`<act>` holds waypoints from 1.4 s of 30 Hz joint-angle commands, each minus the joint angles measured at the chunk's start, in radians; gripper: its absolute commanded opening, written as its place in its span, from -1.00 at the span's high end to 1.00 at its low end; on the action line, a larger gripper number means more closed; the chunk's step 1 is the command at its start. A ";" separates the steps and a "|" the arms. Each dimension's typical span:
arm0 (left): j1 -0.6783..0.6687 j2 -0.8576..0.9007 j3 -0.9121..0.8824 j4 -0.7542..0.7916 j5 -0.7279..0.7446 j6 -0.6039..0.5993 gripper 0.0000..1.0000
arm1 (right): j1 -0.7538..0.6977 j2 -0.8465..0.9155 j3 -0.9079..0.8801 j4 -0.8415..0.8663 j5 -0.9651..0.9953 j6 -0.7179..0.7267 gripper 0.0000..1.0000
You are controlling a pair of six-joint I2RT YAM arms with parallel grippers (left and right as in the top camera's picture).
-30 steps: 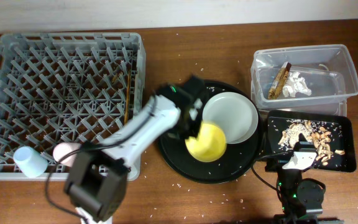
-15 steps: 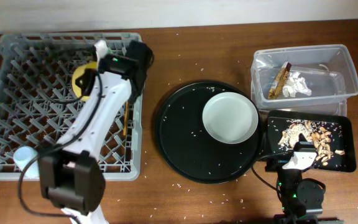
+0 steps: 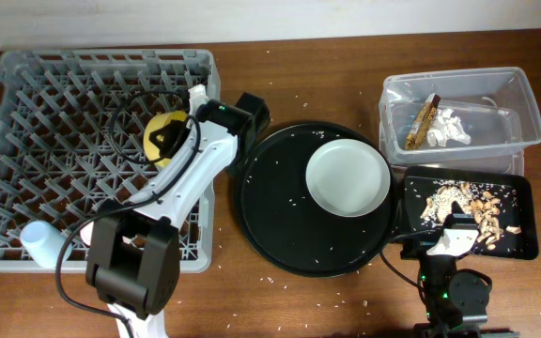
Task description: Sort waste into correct bins and load items into the dishwasher rack
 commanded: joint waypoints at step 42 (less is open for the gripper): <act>-0.103 0.317 0.207 0.323 1.541 0.270 1.00 | -0.006 -0.006 -0.009 -0.002 -0.002 -0.007 -0.97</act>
